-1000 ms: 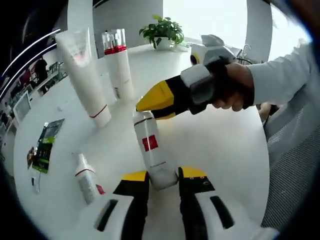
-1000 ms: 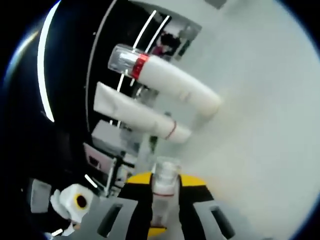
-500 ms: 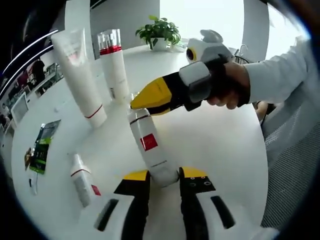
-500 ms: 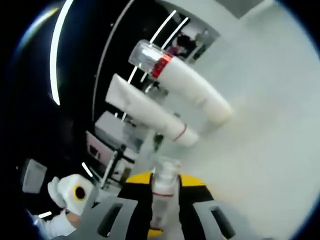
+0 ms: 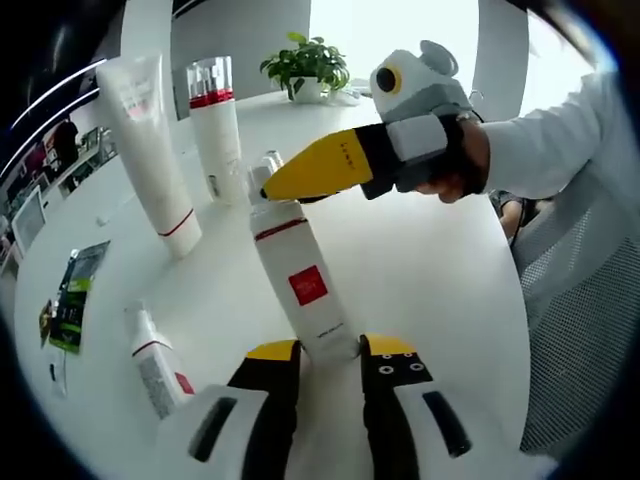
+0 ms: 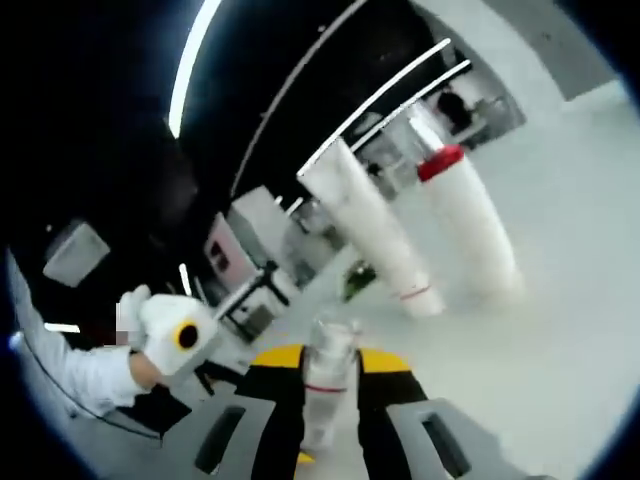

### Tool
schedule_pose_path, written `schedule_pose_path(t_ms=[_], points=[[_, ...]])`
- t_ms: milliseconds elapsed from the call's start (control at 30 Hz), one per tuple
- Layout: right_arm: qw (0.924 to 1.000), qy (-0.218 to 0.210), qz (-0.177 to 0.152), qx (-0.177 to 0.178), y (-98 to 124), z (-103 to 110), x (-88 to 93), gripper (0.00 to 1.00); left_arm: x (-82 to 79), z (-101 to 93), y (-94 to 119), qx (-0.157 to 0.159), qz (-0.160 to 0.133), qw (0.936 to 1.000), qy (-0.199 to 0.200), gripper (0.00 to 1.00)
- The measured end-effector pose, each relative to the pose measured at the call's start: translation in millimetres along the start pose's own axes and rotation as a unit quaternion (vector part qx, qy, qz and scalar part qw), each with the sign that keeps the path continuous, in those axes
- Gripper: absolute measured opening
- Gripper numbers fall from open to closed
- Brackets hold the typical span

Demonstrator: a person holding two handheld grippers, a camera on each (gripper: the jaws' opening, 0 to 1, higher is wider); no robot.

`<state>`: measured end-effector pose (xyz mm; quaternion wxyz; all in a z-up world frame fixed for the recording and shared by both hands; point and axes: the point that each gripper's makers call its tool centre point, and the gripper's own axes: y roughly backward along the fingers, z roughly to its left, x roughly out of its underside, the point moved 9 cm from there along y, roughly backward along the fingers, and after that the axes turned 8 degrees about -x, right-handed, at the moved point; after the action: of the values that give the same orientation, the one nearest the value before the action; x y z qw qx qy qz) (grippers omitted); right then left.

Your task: Arrange the skincare products in the storage area until every visible bottle or jar stands upright without overlapping.

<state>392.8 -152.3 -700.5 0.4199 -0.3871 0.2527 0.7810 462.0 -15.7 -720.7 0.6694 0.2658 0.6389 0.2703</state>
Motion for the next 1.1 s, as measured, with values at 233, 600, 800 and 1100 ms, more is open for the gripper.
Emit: schedule_pose_path(t_ms=[233,600,800,1100], points=[[0.997,0.064,0.02,-0.038,1.7,8.6,-3.1,0.12,-0.3,0.4,3.0,0.004,-0.001,0.9999,-0.009,0.26],[0.9697,0.21,0.07,-0.102,-5.7,27.5,-9.3,0.12,-3.8,1.5,5.1,0.006,-0.003,0.9994,-0.035,0.26],[0.9482,0.265,0.099,-0.144,-9.9,36.2,-8.4,0.11,-7.1,3.2,8.1,0.004,-0.009,0.9989,-0.047,0.26],[0.9326,0.298,0.122,-0.163,-9.8,36.7,-10.6,0.11,-9.4,0.9,7.2,0.007,-0.012,0.998,-0.062,0.25]])
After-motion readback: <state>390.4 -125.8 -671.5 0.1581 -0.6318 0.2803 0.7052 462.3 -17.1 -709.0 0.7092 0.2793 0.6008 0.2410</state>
